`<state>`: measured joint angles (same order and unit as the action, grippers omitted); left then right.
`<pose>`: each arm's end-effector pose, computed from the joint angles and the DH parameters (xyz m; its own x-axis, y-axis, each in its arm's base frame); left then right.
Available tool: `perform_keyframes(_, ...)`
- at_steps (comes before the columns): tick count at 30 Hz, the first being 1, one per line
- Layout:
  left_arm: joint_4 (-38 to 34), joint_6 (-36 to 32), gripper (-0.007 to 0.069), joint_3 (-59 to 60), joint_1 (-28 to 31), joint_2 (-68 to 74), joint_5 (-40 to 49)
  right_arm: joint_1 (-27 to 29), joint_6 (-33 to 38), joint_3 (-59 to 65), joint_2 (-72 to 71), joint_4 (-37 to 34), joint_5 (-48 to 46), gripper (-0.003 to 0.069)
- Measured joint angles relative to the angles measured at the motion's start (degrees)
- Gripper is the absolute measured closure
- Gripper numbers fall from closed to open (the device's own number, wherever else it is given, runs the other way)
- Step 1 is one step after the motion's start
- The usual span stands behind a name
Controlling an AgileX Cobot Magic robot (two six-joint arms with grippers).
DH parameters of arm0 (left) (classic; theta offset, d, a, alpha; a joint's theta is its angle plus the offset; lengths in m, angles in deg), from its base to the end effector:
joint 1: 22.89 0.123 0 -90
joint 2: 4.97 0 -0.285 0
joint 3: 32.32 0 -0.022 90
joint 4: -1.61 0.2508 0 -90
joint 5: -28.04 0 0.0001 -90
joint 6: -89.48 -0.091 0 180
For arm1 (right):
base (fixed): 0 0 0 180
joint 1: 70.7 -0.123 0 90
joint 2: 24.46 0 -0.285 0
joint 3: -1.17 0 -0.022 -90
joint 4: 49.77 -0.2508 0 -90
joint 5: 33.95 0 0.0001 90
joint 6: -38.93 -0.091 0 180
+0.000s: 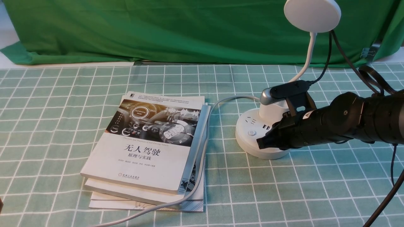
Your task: Turn on the table lamp.
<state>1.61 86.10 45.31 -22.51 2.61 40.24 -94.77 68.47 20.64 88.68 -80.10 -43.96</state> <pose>0.0558 0.0004 0.1916 -0.1291 0.0581 -0.9899 0.0010 0.9983 0.0585 0.3328 0.1575 0.1607 -0.7155 -0.3118 -0.6251 -0.4513 0.8894 0.0729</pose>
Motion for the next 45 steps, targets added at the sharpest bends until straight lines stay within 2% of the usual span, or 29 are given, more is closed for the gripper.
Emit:
perform_keyframes(18,0.0,0.0,0.0603,0.0,0.0,0.0,0.0,0.0,0.0,0.4,-5.7,0.2,-2.2,0.0629)
perform_keyframes(25,0.0,0.0,0.0603,0.0,0.0,0.0,0.0,0.0,-1.1,1.4,-12.1,0.2,-6.8,0.0625)
perform_keyframes(31,0.0,0.0,0.0603,0.0,0.0,0.0,0.0,0.0,-4.8,9.1,-25.7,3.5,-6.9,0.0622)
perform_keyframes(33,0.0,0.0,0.0603,0.0,0.0,0.0,0.0,0.0,-7.7,14.0,-34.7,6.2,-6.9,0.062)
perform_keyframes(41,0.0,0.0,0.0603,0.0,0.0,0.0,0.0,0.0,-9.3,22.9,-59.9,7.7,-6.9,0.0617)
perform_keyframes(45,0.0,0.0,0.0603,0.0,0.0,0.0,0.0,0.0,-10.1,27.1,-71.4,12.6,-2.5,0.0609)
